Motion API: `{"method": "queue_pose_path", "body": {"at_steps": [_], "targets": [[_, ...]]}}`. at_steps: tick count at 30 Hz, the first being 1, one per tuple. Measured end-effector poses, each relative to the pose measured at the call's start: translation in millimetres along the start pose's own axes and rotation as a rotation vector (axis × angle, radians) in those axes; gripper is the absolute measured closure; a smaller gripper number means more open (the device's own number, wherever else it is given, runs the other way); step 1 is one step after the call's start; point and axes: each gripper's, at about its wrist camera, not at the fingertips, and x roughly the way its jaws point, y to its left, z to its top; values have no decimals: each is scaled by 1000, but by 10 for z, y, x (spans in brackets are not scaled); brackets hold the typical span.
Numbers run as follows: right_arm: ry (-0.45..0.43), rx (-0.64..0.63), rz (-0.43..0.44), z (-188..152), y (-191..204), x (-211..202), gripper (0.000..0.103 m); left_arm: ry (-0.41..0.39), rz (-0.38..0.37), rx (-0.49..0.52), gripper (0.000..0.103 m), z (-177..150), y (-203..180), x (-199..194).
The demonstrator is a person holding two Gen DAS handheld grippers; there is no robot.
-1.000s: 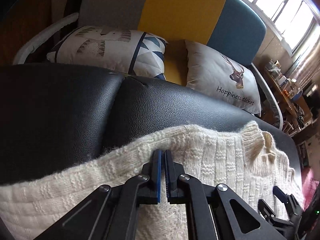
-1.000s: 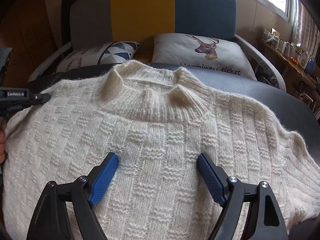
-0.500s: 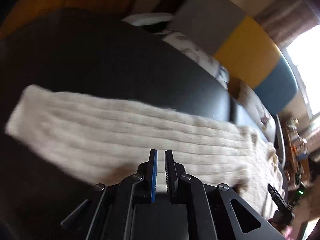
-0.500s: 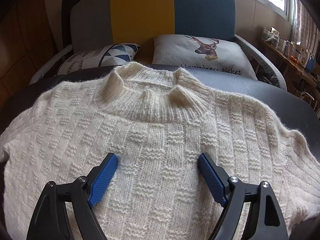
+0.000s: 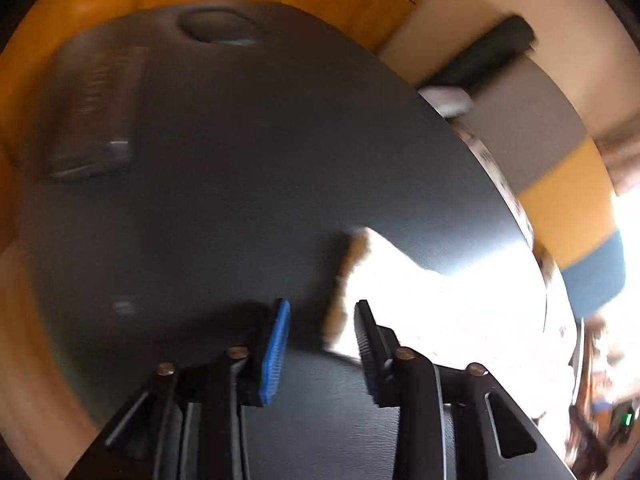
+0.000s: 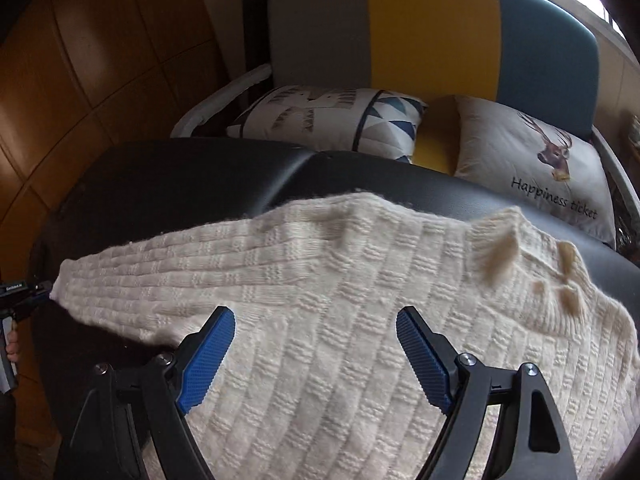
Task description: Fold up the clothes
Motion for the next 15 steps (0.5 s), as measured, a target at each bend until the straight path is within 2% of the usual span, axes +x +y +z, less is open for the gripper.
{"method": "queue_pose_path", "body": {"at_steps": [1,3,4,5,7,9,11,15], "targets": [[10,-13,3,38,62,37,18,-22,22,37,56,-18,-71,8],[21,-31,5,89,154,90,18,-48,93,121,57,-81,-205,43],[25,-40,3,110,182,106,18,-60,128,163,82,-113,-272,60],[31,-44,1,129,196,124,18,-56,115,199,98,-155,-332,70],[54,-39,-12,156,178,185,18,-77,104,210,99,-249,-364,0],[75,-27,-23,171,128,247,18,-125,101,177,99,-314,-302,-145],[85,-11,-21,190,62,293,18,-152,120,129,99,-375,-180,-237],[125,-31,-52,259,27,490,18,-153,182,130,99,-495,-63,-205]]}}
